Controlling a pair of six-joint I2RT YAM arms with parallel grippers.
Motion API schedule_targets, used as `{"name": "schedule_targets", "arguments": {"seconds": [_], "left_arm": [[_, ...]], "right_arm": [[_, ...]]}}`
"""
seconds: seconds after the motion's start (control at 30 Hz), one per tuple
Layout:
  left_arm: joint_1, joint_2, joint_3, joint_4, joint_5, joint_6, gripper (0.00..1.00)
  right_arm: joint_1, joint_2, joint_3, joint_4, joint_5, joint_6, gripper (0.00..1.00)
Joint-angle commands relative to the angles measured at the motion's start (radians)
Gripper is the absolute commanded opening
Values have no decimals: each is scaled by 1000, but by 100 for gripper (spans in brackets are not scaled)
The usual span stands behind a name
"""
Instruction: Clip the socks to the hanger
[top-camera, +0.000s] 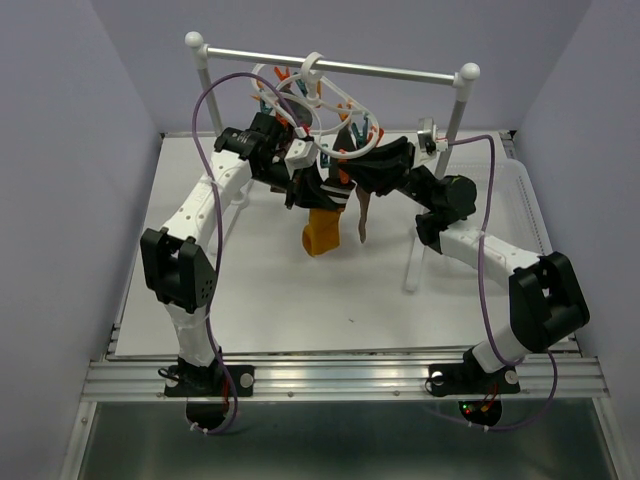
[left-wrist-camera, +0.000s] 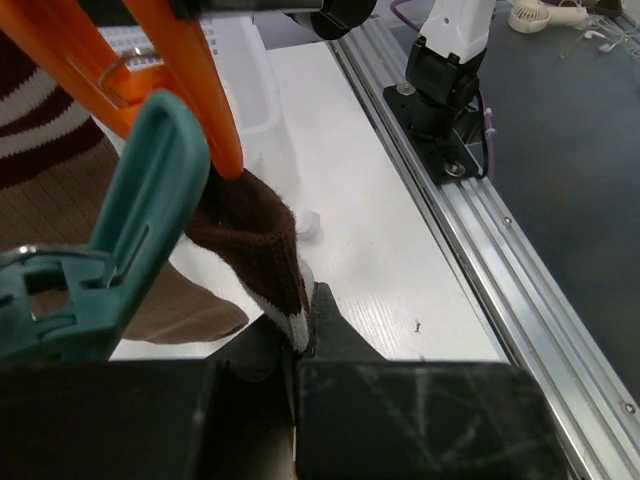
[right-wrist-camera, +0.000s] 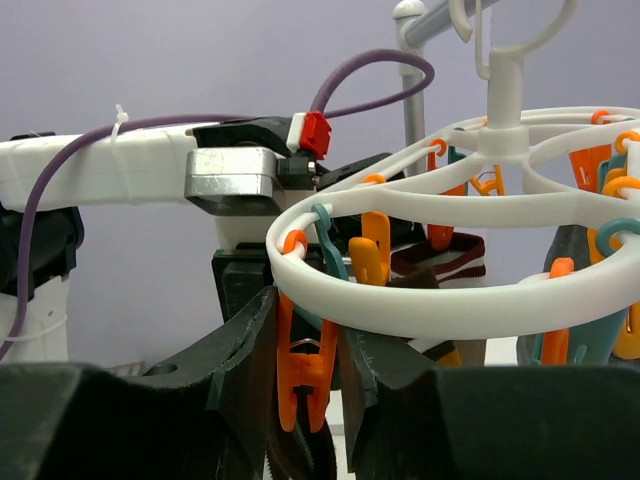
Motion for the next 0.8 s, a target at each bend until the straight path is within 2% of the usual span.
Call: {"name": "schedule_targets", "arguments": {"seconds": [0.0, 0.2, 0.47, 0.57, 0.77], "left_arm": [[5, -25, -50, -10, 221, 6, 0], [5, -54, -61, -10, 221, -6, 0], [15, -77, -33, -10, 206, -35, 0], [22, -74, 7, -11, 196, -57, 0], [24, -51, 97, -8, 167, -112, 0]], "right_arm": [[6, -33, -5, 400, -101, -35, 1], [6, -36, 4, 377, -97, -20, 1], [6, -52, 18, 231, -93, -55, 1], [6, -70, 2, 218, -104, -69, 1], [6, -104, 32, 80, -96, -115, 1]]}}
